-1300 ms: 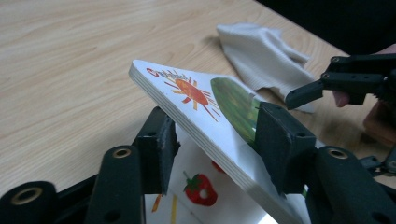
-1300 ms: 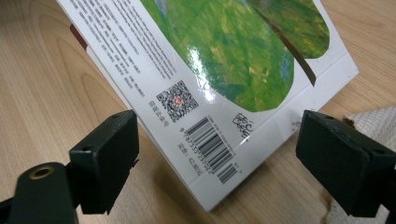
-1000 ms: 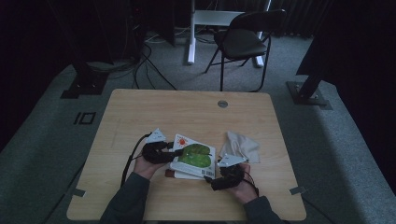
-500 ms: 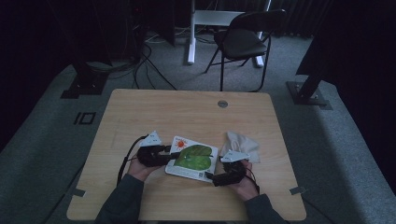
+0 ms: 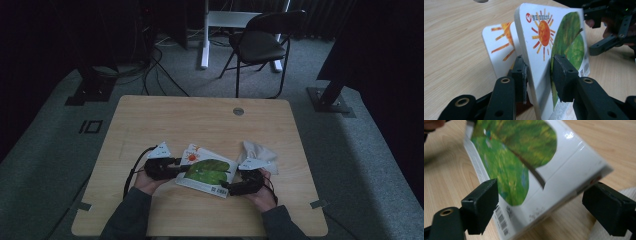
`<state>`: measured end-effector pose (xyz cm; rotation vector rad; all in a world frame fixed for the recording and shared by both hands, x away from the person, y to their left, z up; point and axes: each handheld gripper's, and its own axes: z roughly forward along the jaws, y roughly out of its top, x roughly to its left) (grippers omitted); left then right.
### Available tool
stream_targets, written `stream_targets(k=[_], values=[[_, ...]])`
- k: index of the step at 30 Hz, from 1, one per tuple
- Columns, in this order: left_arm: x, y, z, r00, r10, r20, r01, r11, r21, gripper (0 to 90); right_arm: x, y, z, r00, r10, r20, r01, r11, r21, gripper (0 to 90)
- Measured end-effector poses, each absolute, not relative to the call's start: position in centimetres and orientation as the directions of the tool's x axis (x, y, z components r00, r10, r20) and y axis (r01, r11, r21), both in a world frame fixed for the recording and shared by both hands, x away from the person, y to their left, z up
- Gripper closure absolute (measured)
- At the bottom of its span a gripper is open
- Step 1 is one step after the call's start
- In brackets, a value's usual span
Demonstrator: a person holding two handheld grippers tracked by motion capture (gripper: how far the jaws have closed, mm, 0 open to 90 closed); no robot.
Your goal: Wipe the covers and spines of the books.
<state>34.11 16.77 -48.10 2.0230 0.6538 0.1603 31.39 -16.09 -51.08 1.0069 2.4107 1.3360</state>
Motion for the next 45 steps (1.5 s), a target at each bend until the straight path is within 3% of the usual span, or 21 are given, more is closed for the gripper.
stream_targets(k=[9,13,31,45], values=[[33.9,16.7,-48.8,0.83,0.535,-0.159,0.4,-0.37,0.838,65.4,31.1,-15.5,-49.9,-0.764,0.637,0.102,0.409,0.356,0.84,18.9],[33.6,16.6,-49.3,0.822,0.553,-0.139,0.398,-0.382,0.834,65.4,31.0,-15.9,-49.4,-0.769,0.632,0.095,0.388,0.344,0.855,26.4],[32.8,16.3,-50.1,0.788,0.602,-0.126,0.399,-0.344,0.85,61.0,30.6,-15.9,-48.2,-0.779,0.62,0.093,0.359,0.319,0.877,29.5],[32.0,17.2,-49.6,0.781,0.611,-0.128,0.365,-0.282,0.887,51.3,30.1,-15.9,-48.1,-0.798,0.595,0.095,0.345,0.322,0.882,32.5]])
